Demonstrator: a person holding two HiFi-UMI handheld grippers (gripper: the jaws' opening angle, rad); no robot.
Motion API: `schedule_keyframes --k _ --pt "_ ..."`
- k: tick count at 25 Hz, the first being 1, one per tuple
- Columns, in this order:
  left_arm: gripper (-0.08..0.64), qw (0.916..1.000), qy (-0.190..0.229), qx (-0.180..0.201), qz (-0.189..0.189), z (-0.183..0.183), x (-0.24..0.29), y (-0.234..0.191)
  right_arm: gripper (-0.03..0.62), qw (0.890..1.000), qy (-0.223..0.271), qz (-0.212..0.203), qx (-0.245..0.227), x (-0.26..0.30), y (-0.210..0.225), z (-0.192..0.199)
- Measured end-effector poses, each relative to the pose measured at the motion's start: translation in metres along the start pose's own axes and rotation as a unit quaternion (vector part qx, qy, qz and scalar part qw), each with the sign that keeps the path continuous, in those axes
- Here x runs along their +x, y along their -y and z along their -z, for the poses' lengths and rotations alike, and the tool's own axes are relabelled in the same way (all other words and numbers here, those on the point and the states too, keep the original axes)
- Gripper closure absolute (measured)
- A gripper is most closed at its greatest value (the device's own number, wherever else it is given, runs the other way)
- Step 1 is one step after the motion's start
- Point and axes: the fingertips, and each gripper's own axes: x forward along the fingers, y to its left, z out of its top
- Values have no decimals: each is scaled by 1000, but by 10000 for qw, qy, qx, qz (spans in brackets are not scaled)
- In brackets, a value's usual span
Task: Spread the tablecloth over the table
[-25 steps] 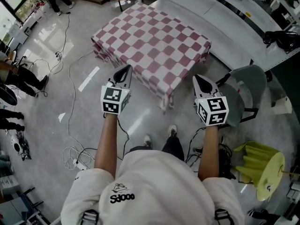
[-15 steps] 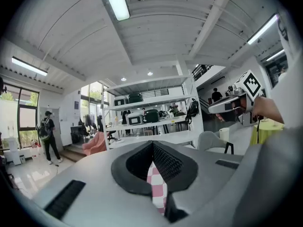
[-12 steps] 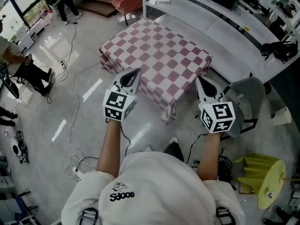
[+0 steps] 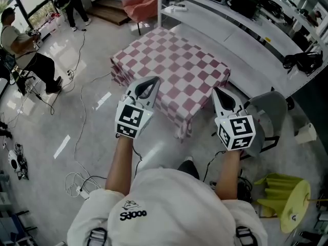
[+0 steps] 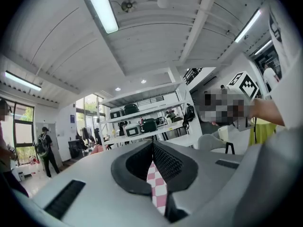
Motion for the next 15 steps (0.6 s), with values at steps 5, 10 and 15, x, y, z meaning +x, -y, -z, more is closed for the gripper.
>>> schedule_keyframes --k 5,10,15 --pt "531 10000 -20 -2 -4 1 -1 -2 569 10000 -40 -77 -10 1 -5 1" --pt "531 10000 -39 -80 -18 3 -5 0 569 9999 -9 -167 5 -1 -10 0" --pt "531 9999 -89 -59 -42 8 -7 4 569 9997 -52 -249 -41 -1 -15 7"
